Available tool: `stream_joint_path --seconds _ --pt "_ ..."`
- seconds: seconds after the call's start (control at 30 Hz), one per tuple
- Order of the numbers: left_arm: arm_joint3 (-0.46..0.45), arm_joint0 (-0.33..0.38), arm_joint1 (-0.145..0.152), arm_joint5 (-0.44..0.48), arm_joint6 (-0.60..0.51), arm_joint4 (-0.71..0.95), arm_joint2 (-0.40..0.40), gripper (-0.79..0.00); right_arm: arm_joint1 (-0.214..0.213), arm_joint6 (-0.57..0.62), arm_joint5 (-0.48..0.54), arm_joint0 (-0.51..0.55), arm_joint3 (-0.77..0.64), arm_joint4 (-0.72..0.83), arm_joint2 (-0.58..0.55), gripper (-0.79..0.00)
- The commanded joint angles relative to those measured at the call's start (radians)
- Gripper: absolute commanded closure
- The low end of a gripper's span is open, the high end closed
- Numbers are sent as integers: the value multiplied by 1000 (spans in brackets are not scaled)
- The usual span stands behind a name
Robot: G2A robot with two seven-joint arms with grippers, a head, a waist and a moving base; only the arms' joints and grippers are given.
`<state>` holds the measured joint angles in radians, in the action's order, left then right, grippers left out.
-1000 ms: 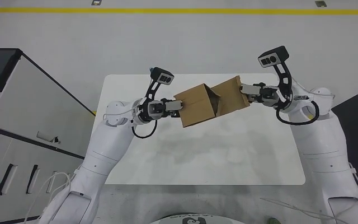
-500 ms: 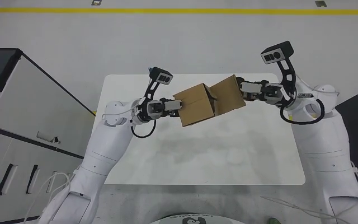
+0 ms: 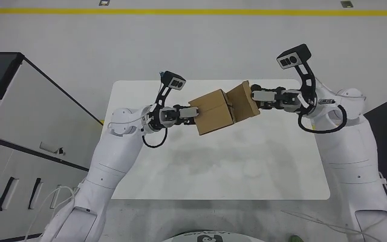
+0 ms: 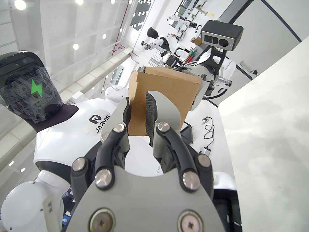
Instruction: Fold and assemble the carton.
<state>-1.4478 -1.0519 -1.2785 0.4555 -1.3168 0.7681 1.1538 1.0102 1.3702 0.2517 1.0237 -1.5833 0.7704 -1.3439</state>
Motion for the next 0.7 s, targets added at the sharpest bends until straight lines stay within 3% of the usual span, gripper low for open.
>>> stream_joint_path --seconds 0.0,0.67 --pt "-8 -4 1 -2 6 -7 1 0 -1 4 -6 -3 -2 -14 0 -120" --pt "-53 -19 18 -34 42 -95 28 0 -2 16 -40 -39 -8 -87 37 -65"
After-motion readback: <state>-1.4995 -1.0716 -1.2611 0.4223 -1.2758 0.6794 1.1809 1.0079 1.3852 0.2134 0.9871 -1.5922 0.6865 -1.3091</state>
